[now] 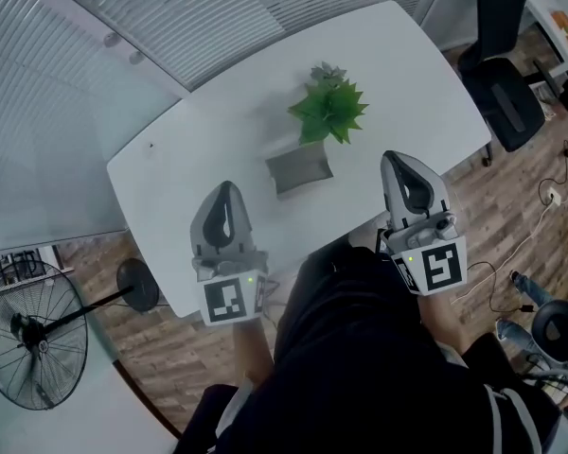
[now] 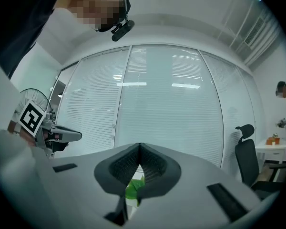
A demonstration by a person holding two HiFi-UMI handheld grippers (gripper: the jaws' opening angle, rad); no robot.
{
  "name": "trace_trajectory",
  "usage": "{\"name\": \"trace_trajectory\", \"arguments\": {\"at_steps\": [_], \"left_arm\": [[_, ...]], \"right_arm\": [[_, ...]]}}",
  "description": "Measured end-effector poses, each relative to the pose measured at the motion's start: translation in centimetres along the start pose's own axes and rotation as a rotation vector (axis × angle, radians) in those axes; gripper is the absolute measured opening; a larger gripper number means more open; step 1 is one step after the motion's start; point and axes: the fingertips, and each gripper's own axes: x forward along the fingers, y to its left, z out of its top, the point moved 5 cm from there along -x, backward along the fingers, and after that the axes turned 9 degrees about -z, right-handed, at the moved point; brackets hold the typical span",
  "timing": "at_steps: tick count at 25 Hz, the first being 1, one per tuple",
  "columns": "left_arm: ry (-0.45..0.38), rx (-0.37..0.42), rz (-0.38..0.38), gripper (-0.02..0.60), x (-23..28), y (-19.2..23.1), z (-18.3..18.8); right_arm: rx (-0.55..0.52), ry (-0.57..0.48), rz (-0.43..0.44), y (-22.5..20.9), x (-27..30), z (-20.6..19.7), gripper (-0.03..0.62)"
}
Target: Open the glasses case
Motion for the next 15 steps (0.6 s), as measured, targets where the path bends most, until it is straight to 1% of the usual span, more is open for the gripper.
{"name": "trace_trajectory", "arguments": {"at_steps": [3, 9, 15], "left_arm": [[0.008, -0.018, 0.011, -0.002, 0.0, 0.0, 0.0], [0.015, -0.012, 0.016, -0.002, 0.3, -0.3, 0.1], [0.013, -0.030, 0.013, -0.002, 0.9, -0.7, 0.7]], "right_arm": [[-0.009, 0.003, 0.007, -0.2, 0.2, -0.1, 0.015], [-0.006, 0.010, 0.014, -0.9, 0.4, -0.5, 0.015], [-0.011, 0.003, 0.013, -1.6, 0.7, -0.7, 0.015]]}}
